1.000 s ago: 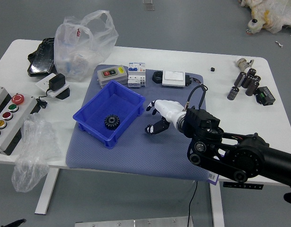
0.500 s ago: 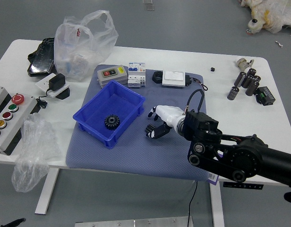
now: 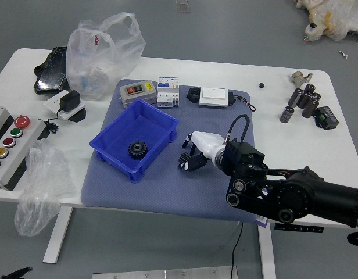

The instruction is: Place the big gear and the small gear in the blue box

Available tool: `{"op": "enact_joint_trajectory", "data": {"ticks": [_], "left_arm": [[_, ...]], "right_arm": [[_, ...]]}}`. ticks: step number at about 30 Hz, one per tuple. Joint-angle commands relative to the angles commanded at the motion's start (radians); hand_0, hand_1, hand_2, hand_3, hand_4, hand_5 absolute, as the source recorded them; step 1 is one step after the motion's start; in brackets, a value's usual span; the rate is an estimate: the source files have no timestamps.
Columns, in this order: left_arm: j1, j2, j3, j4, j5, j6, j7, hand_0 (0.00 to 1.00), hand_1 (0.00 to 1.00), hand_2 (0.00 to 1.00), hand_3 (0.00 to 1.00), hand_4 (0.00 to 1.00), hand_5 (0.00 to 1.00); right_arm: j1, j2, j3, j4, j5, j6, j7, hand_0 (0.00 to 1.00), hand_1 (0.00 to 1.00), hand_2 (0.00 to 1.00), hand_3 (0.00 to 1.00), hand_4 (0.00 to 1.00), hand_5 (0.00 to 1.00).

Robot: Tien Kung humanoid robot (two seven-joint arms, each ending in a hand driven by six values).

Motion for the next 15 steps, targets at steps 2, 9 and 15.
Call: {"op": "enact_joint_trajectory", "data": {"ticks": [2,9,15], "left_arm": [[0.000,0.001,0.000,0.000,0.000,0.000,-0.001,0.658,0.515,0.565,0.748,0.748,0.590],[-0.001,0.001,0.002,0.001,-0.002,0.000,-0.003,0.658,0.515,0.564,0.748,0.744,0.586],[0.000,0.001,0.005,0.002,-0.005,0.000,-0.006,0.658,0.515,0.564,0.748,0.745,0.586]], "right_arm": [[0.000,0.003,-0.004,-0.007,0.006,-0.002,0.000,0.301,0.351,0.384,0.550,0.731,0.247],[-0.005,0.006,-0.002,-0.021,0.002,-0.009,0.000,0.301,0.350,0.377,0.545,0.727,0.252],[-0.014,0.006,0.017,-0.024,-0.018,-0.033,0.000,0.300,0.346,0.369,0.531,0.710,0.258]]}}
